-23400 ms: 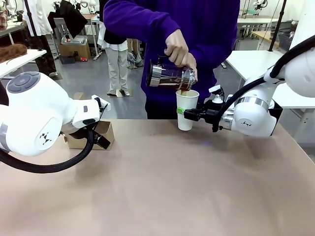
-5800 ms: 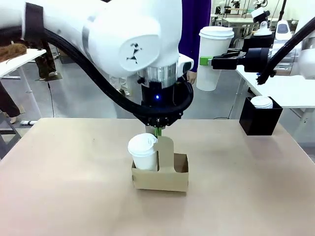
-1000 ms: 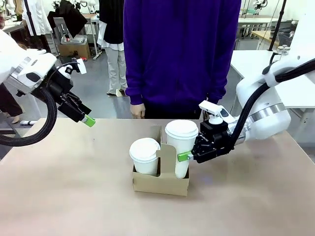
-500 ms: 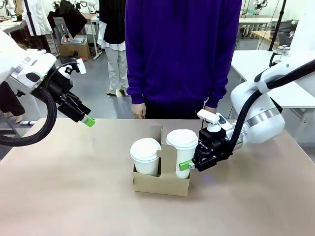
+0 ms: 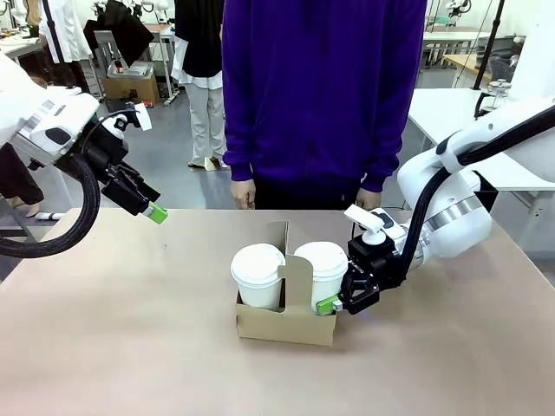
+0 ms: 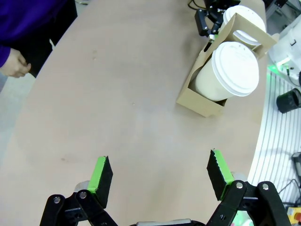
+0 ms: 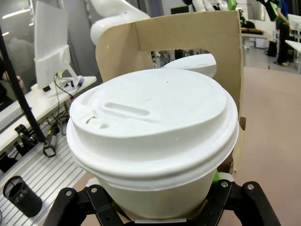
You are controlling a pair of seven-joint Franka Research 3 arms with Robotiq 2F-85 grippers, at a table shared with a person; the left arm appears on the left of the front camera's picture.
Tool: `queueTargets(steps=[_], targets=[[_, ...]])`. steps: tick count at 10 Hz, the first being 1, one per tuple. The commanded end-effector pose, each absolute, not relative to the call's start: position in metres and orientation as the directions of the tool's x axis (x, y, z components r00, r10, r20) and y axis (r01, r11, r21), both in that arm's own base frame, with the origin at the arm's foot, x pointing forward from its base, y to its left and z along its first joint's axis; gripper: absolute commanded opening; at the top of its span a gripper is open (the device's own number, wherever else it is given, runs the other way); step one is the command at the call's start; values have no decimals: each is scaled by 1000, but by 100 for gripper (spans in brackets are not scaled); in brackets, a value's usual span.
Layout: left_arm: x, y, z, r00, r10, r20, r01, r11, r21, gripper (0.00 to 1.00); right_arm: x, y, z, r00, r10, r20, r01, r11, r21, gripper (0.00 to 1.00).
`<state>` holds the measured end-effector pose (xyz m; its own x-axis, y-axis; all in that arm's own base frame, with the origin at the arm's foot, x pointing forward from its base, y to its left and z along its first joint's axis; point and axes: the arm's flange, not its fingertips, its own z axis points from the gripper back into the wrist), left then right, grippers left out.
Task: Pour a drink into a cup and package it in a carrier.
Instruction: Insert the held 600 ml Paper Cup into the Cup Carrier.
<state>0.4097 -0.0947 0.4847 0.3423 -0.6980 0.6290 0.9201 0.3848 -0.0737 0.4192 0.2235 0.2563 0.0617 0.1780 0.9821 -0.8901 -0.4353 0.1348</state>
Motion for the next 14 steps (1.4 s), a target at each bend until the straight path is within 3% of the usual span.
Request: queueTargets(steps=[1, 9, 12, 14], targets=[[410, -95, 486, 348, -697, 627, 920, 384, -84, 100, 420, 226, 256, 2, 185, 983, -884, -460, 88, 100], [410, -95, 486, 348, -697, 627, 920, 384, -84, 100, 432, 171, 298, -31, 222, 975, -921, -385, 58, 100], [410, -95, 486, 348, -697, 627, 920, 384, -84, 100, 449, 107, 341, -42, 282, 959, -971, -239, 27, 100], [410, -95, 486, 348, -697, 627, 920, 384, -84, 100, 457, 63, 359, 12, 328, 945, -993, -111, 51, 100]])
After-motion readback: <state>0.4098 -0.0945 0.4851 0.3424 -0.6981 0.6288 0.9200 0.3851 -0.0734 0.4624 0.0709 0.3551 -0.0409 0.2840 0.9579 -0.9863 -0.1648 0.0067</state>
